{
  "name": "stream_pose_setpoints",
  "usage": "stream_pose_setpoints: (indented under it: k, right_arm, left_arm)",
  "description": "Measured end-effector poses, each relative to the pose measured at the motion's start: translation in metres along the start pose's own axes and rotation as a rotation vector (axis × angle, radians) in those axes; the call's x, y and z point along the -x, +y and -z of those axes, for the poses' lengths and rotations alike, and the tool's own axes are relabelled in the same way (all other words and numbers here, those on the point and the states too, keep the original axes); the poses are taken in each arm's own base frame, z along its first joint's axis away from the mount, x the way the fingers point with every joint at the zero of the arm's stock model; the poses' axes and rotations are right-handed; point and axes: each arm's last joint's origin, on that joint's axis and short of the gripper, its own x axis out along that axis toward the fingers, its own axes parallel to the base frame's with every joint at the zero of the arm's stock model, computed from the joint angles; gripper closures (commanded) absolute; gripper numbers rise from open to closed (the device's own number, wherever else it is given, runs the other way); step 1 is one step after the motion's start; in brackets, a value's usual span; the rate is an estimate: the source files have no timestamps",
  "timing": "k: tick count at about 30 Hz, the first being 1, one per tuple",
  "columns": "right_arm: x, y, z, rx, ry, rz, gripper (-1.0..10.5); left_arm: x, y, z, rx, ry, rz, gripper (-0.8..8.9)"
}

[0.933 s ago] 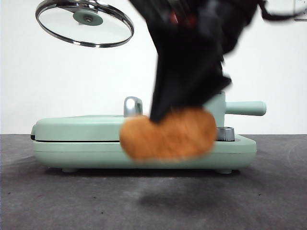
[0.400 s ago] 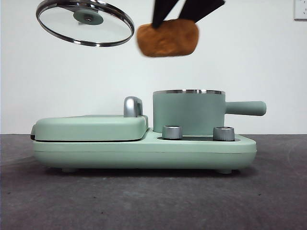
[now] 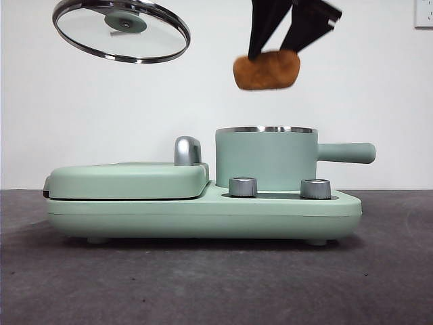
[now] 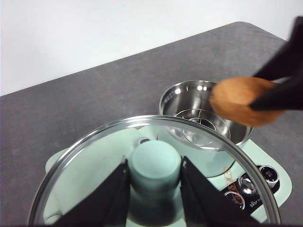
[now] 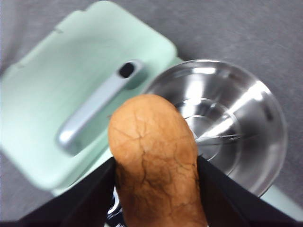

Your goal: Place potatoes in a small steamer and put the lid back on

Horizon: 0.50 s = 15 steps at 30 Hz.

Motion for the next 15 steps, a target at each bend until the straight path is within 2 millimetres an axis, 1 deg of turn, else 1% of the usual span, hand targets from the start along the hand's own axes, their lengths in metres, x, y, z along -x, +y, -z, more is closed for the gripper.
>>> stream_pose_setpoints:
  k: [6, 11, 15]
  right_arm:
    - [-0.029, -0.022, -0.008, -0.031, 0.038, 0.033, 7.3]
    - [-0.06, -0.035, -0.005, -0.048, 0.067, 0.042, 7.3]
    - [-0.078, -0.043, -0.003, -0.057, 0.074, 0.047, 7.2]
  left_arm:
    - [0.0, 0.0, 0.0, 0.0, 0.0, 0.0, 8.04]
    - [0.001, 0.005, 0.0, 0.007, 0.0, -0.017, 8.04]
    - [0.001, 0.01, 0.0, 0.013, 0.0, -0.037, 8.04]
